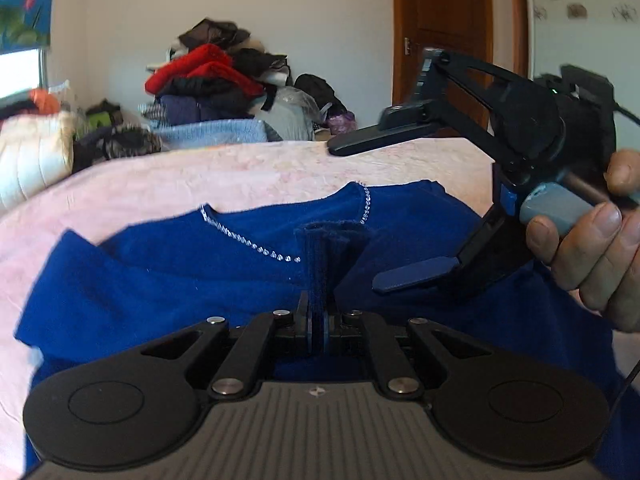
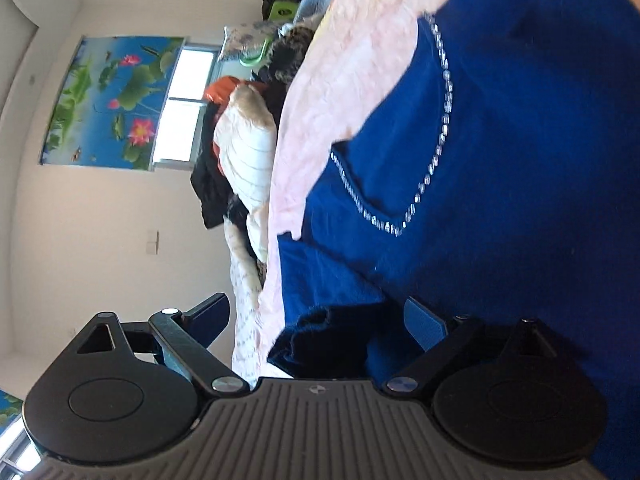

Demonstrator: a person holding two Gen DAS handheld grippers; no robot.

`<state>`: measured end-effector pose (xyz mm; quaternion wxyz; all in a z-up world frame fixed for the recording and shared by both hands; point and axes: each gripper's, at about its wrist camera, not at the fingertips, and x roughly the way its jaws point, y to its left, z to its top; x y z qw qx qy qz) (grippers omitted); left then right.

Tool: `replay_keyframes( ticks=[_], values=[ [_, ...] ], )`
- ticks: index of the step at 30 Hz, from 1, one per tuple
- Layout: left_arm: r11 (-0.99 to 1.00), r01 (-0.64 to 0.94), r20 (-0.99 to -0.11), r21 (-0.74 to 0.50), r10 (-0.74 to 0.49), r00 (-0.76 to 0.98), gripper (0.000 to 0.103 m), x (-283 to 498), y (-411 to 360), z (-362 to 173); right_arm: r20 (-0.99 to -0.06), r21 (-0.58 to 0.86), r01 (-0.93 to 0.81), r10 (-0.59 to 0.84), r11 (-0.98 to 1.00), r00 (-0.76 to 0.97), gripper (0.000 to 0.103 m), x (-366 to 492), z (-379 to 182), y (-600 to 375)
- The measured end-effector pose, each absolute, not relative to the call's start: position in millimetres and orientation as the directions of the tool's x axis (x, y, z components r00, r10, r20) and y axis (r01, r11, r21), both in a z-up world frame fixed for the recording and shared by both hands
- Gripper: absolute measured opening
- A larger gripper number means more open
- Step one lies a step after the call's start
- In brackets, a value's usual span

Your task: Fold small clothes

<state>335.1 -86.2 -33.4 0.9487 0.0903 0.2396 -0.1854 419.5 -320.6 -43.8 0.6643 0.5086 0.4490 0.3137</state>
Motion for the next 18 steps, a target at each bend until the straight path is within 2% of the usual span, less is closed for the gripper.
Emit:
replay_keyframes(
  ticks=[3, 5, 8, 12, 15, 17, 18],
  values=[
    [0.880, 0.395, -0.453, 0.263, -0.249, 0.856, 0.005, 323.6, -99.0, -36.3, -0.238, 0.970, 0.041, 0.897, 0.240, 0.372, 0.091, 419.9, -42.0, -309.7],
    [0.851, 0.386, -0.449, 0.356, -0.207, 0.870, 0.005, 321.2, -110.4, -41.8, -0.251, 0.967, 0.044, 0.901, 0.252, 0.355, 0.083, 423.0, -38.3, -301.8],
    [0.816, 0.399, -0.469, 0.418, -0.183, 0.864, 0.005, 325.7, -119.3, -48.9, -0.305, 0.951, 0.042, 0.899, 0.308, 0.313, 0.079, 426.0, -35.7, -292.9],
    [0.800, 0.413, -0.481, 0.436, -0.180, 0.858, 0.005, 325.7, -122.7, -54.8, -0.403, 0.913, 0.063, 0.872, 0.402, 0.279, 0.075, 425.3, -41.9, -289.3],
    [0.796, 0.417, -0.473, 0.439, -0.190, 0.860, 0.005, 326.1, -122.7, -53.9, -0.432, 0.900, 0.067, 0.857, 0.431, 0.280, 0.058, 423.8, -49.1, -289.3],
    [0.801, 0.407, -0.468, 0.438, -0.183, 0.864, 0.005, 327.9, -121.8, -53.7, -0.448, 0.890, 0.059, 0.845, 0.452, 0.291, 0.039, 421.7, -50.7, -289.0],
    [0.806, 0.401, -0.466, 0.435, -0.179, 0.866, 0.005, 328.9, -120.4, -52.6, -0.453, 0.887, 0.053, 0.842, 0.459, 0.294, 0.034, 420.8, -51.6, -288.8]
  ],
)
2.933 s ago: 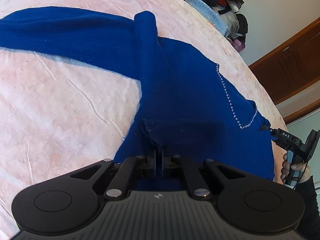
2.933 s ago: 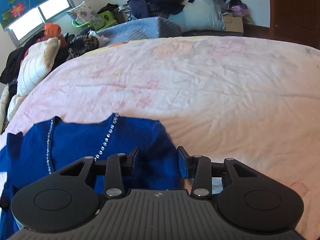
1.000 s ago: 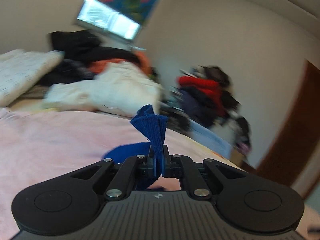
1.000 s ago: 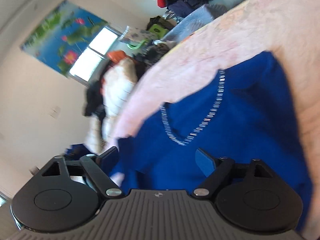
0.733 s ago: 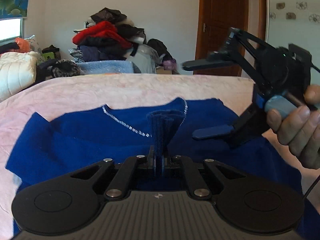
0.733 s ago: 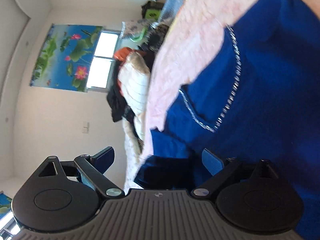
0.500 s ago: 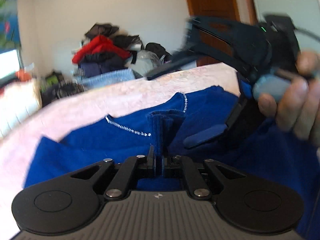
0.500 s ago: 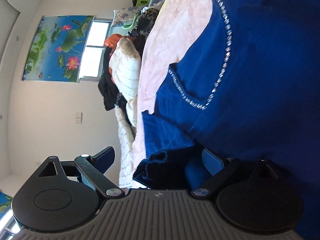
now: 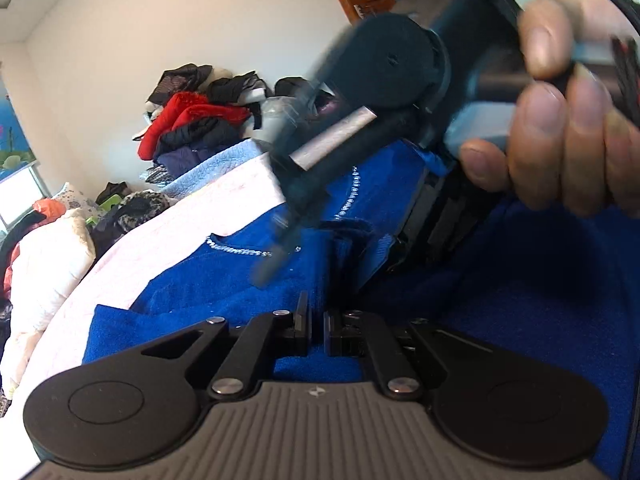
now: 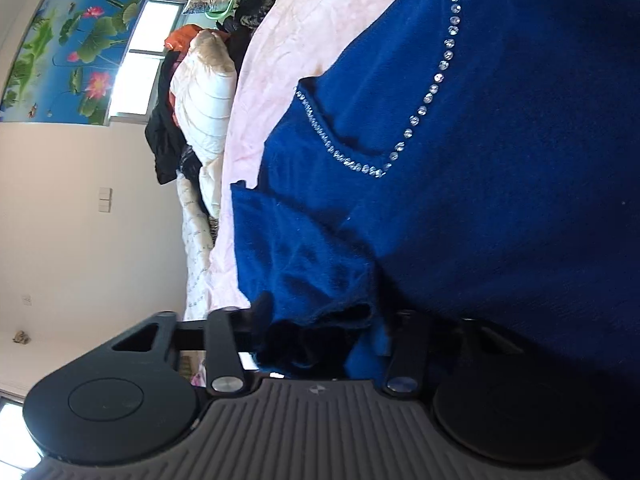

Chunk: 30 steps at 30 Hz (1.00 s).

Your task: Fold small clothes

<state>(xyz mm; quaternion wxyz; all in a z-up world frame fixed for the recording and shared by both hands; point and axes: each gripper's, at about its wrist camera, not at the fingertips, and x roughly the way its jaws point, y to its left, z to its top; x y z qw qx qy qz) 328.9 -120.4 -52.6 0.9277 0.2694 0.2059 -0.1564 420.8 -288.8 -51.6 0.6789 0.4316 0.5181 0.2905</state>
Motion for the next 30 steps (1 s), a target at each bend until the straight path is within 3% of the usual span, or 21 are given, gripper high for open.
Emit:
replay_keyframes(
  ticks=[3, 7, 12, 16, 23, 30],
  values=[
    [0.818, 0.425, -0.475, 0.388, -0.217, 0.852, 0.007, 328.6, -112.4, -48.3, -0.451, 0.883, 0.026, 0.830, 0.469, 0.327, 0.016, 418.9, -50.5, -290.3],
    [0.808, 0.433, -0.429, 0.400, -0.252, 0.868, 0.015, 314.0, -99.4, -45.7, -0.423, 0.882, -0.040, 0.828, 0.469, 0.367, 0.013, 422.5, -34.7, -291.6],
    [0.847, 0.422, -0.392, 0.324, -0.286, 0.874, 0.055, 305.4, -78.7, -36.3, -0.380, 0.889, -0.093, 0.835, 0.449, 0.398, 0.013, 437.5, -11.1, -301.7],
    [0.892, 0.379, -0.357, 0.245, -0.280, 0.891, 0.057, 306.8, -67.7, -28.7, -0.336, 0.889, -0.152, 0.840, 0.432, 0.427, 0.013, 448.5, 19.2, -306.4],
    [0.942, 0.320, -0.433, 0.100, -0.248, 0.866, 0.057, 317.8, -52.4, -23.9, -0.318, 0.870, -0.180, 0.801, 0.460, 0.507, 0.013, 452.9, 50.8, -346.6],
    [0.954, 0.293, -0.446, 0.069, -0.233, 0.864, 0.063, 321.3, -40.8, -24.3, -0.471, 0.841, 0.068, 0.665, 0.537, 0.580, 0.013, 429.2, -12.4, -414.8]
  ],
)
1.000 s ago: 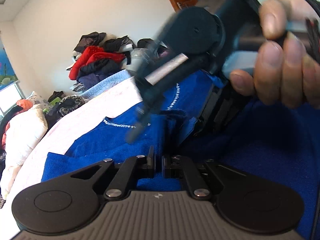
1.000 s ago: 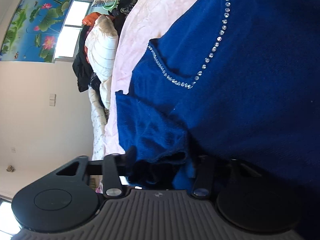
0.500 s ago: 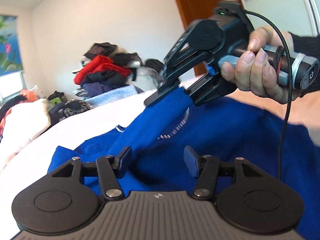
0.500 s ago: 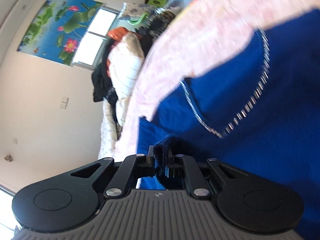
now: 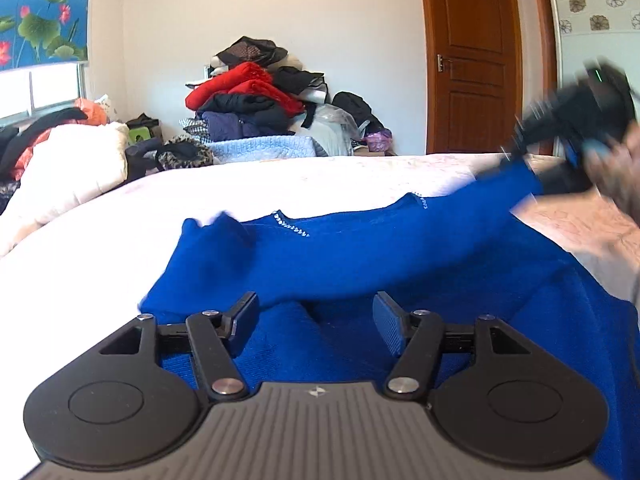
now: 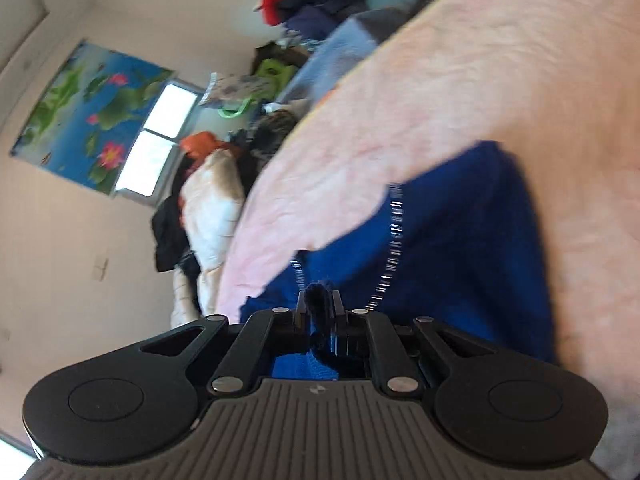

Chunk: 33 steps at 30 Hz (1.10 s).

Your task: Fold small clothes

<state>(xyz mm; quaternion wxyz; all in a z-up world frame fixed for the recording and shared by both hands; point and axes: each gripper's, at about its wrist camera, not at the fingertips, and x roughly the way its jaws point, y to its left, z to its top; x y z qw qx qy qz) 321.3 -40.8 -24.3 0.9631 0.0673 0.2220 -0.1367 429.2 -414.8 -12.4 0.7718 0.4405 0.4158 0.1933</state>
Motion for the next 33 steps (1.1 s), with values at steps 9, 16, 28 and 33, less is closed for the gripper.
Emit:
replay_keyframes(
  ticks=[9, 16, 28, 33],
  values=[
    [0.969, 0.246, -0.465, -0.035, -0.234, 0.854, 0.063, 342.9, -24.8, -14.4, -0.308, 0.887, -0.054, 0.674, 0.459, 0.672, 0.013, 397.6, 22.9, -441.1],
    [0.974, 0.162, -0.493, -0.158, -0.220, 0.842, 0.065, 370.6, 4.8, -12.2, -0.429, 0.869, 0.103, 0.631, 0.485, 0.647, 0.013, 398.4, -23.5, -464.7],
    [0.995, 0.026, -0.601, -0.101, -0.082, 0.795, 0.065, 469.6, 14.6, -0.5, -0.386, 0.884, 0.060, 0.650, 0.464, 0.654, 0.013, 402.3, -14.6, -462.9],
    [1.000, -0.029, -0.653, -0.006, 0.018, 0.757, 0.065, 488.4, 22.7, -11.2, -0.397, 0.883, 0.072, 0.656, 0.464, 0.642, 0.013, 400.2, -22.4, -461.9]
  ],
)
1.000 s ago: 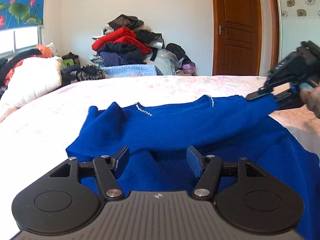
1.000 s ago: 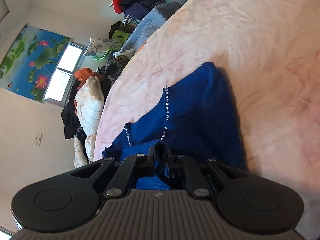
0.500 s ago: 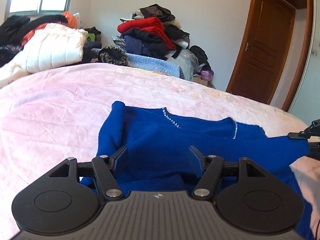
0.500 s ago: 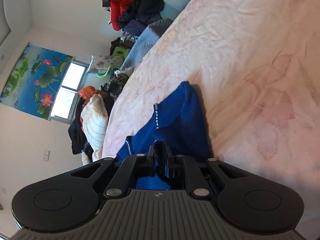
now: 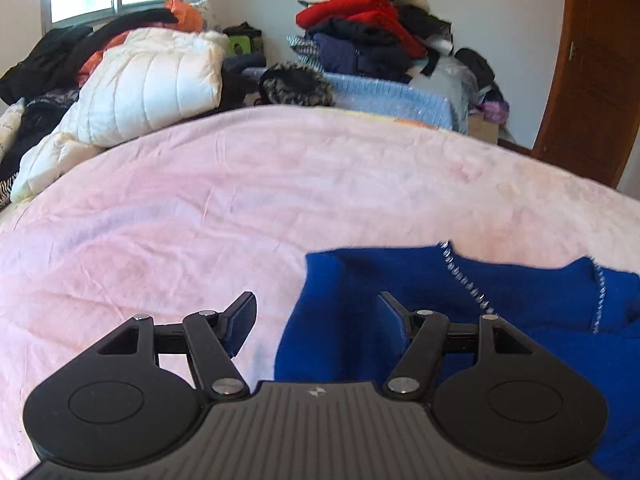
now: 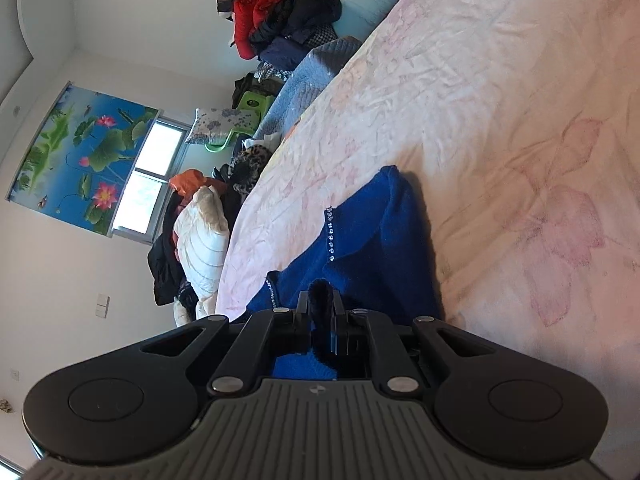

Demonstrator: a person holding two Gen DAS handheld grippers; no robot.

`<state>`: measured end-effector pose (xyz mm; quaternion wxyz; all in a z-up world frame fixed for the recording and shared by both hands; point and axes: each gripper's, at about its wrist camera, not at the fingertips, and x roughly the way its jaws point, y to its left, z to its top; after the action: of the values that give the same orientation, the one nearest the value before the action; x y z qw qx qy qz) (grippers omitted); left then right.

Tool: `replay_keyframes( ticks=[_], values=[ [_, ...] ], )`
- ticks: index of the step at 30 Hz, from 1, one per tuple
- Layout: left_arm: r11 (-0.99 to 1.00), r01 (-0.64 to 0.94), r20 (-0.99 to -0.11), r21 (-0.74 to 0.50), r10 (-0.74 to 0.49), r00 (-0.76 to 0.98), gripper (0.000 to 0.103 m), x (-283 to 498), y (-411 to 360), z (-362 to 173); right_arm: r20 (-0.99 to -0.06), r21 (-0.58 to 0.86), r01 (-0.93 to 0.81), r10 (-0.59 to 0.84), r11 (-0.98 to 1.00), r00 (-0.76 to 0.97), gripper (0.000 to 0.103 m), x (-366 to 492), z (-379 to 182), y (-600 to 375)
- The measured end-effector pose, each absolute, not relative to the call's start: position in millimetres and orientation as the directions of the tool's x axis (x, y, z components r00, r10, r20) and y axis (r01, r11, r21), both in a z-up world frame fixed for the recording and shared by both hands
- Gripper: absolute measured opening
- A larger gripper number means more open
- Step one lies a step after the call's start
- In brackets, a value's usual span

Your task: Fold small clothes

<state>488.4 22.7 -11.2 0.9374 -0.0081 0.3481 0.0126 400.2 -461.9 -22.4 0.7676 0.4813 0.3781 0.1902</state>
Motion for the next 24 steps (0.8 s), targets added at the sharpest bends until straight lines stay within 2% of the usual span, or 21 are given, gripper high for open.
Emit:
replay_keyframes(
  ticks=[2, 3, 4, 5, 6, 10, 14, 20, 21, 24],
  values=[
    [1.000, -0.010, -0.681, 0.027, 0.026, 0.732, 0.064, 494.1, 23.5, -21.4, -0.399, 0.884, 0.078, 0.656, 0.461, 0.641, 0.013, 400.8, -24.9, -462.5],
    [1.000, -0.003, -0.693, 0.025, 0.020, 0.721, 0.042, 497.4, 25.0, -26.1, -0.399, 0.884, 0.079, 0.657, 0.460, 0.639, 0.013, 401.1, -25.7, -462.9],
    [1.000, 0.014, -0.707, 0.007, -0.005, 0.707, 0.026, 501.0, 27.4, -30.0, -0.399, 0.885, 0.079, 0.659, 0.459, 0.638, 0.013, 401.3, -26.6, -463.1],
    [0.999, 0.033, -0.705, -0.026, -0.042, 0.708, 0.012, 502.0, 29.7, -31.2, -0.399, 0.885, 0.079, 0.660, 0.459, 0.636, 0.013, 401.5, -26.6, -462.8],
    [0.999, 0.049, -0.706, -0.022, -0.050, 0.707, 0.005, 502.9, 28.9, -29.8, -0.397, 0.886, 0.077, 0.661, 0.458, 0.637, 0.013, 401.0, -25.6, -463.3],
    [0.996, 0.090, -0.711, 0.010, -0.056, 0.701, 0.004, 504.2, 31.4, -23.2, -0.386, 0.882, 0.058, 0.646, 0.468, 0.659, 0.013, 396.3, -18.8, -472.3],
    [0.999, 0.046, -0.732, -0.018, -0.044, 0.680, 0.004, 509.3, 52.3, -29.3, -0.529, 0.810, 0.165, 0.580, 0.562, 0.619, 0.013, 398.2, -45.6, -482.1],
    [0.995, 0.072, -0.726, 0.076, 0.006, 0.687, 0.005, 511.4, 39.9, -27.0, -0.553, 0.760, 0.145, 0.513, 0.633, 0.657, 0.013, 402.7, -55.1, -479.6],
    [0.994, 0.071, -0.721, 0.087, 0.014, 0.693, 0.007, 510.0, 39.7, -25.3, -0.557, 0.761, 0.157, 0.510, 0.630, 0.655, 0.015, 403.4, -58.4, -480.1],
    [0.992, 0.082, -0.701, 0.101, 0.013, 0.713, 0.010, 497.5, 43.3, -15.5, -0.552, 0.772, 0.181, 0.501, 0.609, 0.667, 0.035, 397.6, -57.6, -487.7]
  ],
)
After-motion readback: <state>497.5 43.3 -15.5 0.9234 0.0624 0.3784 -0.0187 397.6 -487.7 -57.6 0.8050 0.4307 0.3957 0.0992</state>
